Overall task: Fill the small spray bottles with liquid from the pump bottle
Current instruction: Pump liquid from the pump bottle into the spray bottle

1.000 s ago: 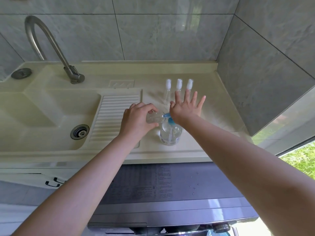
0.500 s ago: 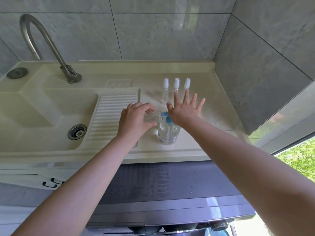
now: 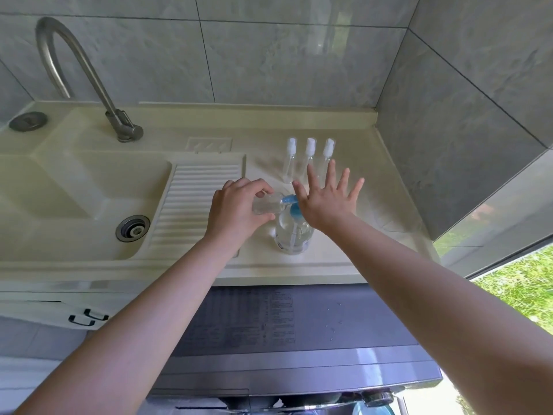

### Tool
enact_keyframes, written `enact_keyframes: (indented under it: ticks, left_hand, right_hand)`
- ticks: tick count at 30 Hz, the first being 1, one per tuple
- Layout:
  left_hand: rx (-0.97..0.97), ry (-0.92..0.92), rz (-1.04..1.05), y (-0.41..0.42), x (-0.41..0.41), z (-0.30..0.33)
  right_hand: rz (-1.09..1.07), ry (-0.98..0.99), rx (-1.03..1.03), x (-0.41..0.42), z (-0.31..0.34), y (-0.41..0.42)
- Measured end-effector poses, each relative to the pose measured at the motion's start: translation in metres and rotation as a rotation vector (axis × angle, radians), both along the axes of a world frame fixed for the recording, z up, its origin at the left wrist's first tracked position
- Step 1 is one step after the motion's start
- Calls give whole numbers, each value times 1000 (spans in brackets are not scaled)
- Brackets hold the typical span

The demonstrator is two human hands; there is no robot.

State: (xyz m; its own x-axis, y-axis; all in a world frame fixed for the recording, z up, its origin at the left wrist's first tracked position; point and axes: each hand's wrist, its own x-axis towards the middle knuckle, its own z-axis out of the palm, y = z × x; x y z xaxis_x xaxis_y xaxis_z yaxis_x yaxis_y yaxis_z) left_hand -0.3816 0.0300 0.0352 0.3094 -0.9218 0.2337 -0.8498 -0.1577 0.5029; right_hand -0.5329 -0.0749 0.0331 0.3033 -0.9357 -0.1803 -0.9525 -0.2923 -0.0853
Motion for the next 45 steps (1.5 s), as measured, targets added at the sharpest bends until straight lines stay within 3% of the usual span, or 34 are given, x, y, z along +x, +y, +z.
enact_keyframes:
  ticks: [5, 11, 17, 22, 28, 45]
  left_hand:
    - [13, 4, -3, 0, -1, -1]
    - [15, 20, 2, 0, -1, 0]
    - [33, 13, -6, 0, -1, 1]
    - [27, 20, -9, 0, 0, 2]
    - [30, 19, -9, -1, 1, 2]
    - [28, -2, -2, 2, 2, 2]
  right_hand:
    - [-17, -18, 79, 0, -10, 7]
    - [0, 7, -15, -2, -1, 1]
    - [20, 18, 44, -3, -8, 7]
    - [-1, 28, -30, -4, -1, 1]
    - [-13, -15, 73, -3, -8, 5]
    - [-5, -19, -9, 0, -4, -2]
